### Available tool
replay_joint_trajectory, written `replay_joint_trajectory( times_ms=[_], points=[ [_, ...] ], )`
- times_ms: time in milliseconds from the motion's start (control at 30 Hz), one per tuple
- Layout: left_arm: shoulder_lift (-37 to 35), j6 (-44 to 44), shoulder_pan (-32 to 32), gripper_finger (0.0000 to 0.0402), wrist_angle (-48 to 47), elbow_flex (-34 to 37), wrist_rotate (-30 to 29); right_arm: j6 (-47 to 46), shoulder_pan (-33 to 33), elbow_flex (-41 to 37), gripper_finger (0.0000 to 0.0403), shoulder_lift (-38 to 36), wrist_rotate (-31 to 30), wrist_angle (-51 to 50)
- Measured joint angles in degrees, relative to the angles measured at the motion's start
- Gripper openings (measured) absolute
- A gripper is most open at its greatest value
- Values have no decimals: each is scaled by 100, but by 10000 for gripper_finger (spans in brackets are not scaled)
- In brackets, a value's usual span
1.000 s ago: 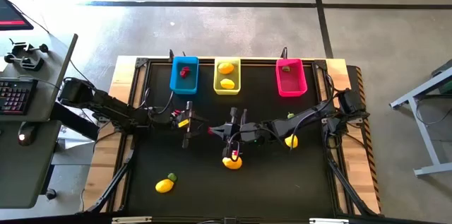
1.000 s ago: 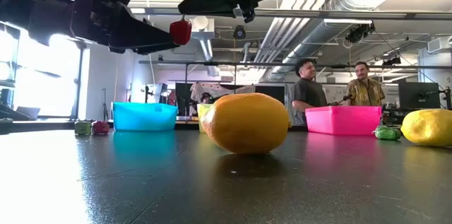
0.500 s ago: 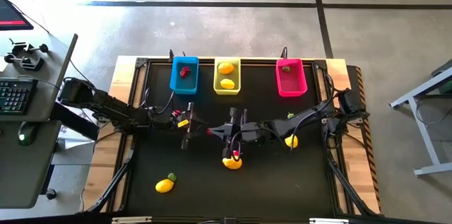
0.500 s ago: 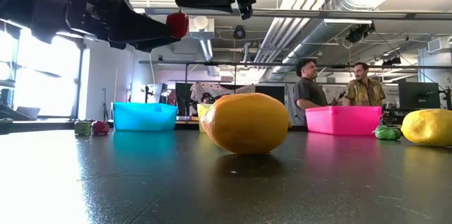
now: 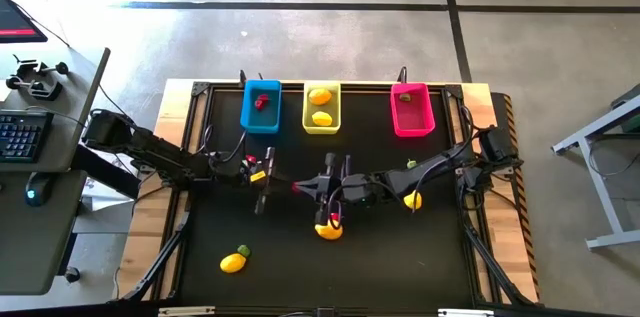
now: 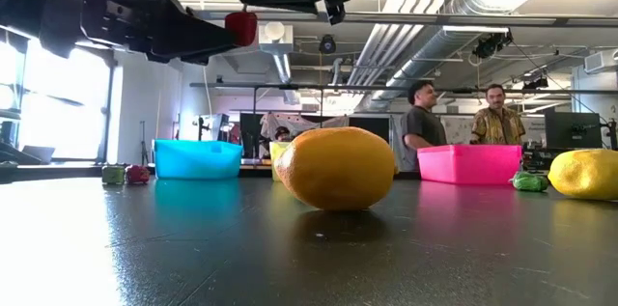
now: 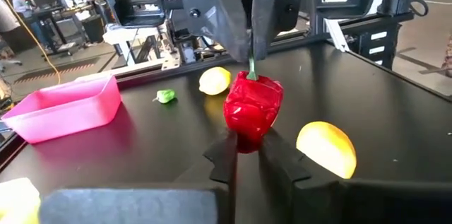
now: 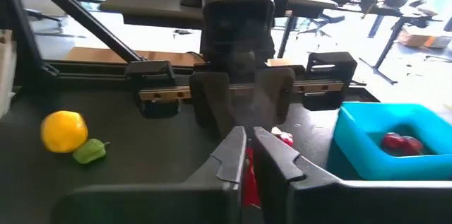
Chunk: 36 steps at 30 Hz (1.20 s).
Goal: Sort produce into baskets
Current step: Put the red bell pepper into the blue bin
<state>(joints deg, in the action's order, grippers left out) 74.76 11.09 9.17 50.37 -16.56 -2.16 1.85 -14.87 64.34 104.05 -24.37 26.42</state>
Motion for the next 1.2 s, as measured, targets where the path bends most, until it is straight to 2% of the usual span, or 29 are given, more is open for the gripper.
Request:
replay_joint_trajectory(
  times_ms=[100, 333, 500, 667, 867, 967, 1067, 1200],
  points=[
    [0, 0, -20, 15, 4, 0, -50, 106, -2, 0, 50, 0, -218, -3],
    [-5, -34, -224, 12, -126, -4, -225, 284, 2, 154, 158, 0, -722, -47],
    [-268, -85, -526, 12, -576, -6, -341, 787, -95, 367, 189, -34, -1145, -290],
    [-961, -429, -1201, 12, -1710, -30, -679, 788, -132, 464, 172, -215, -1523, -917],
    [-1703, -638, -2489, 12, -4277, -629, -1164, 341, 22, 466, 104, -358, -1547, -1790],
    [-1714, -722, -3258, 12, -5359, -1075, -1595, 161, 151, 466, 57, -361, -1544, -2137],
    [-1509, -802, -4075, 12, -6028, -1454, -1607, -34, 282, 466, 13, -361, -1509, -2421],
    [-990, -659, -4917, 12, -6265, -1818, -1213, -187, 408, 460, 13, -361, -1447, -2542]
  ],
)
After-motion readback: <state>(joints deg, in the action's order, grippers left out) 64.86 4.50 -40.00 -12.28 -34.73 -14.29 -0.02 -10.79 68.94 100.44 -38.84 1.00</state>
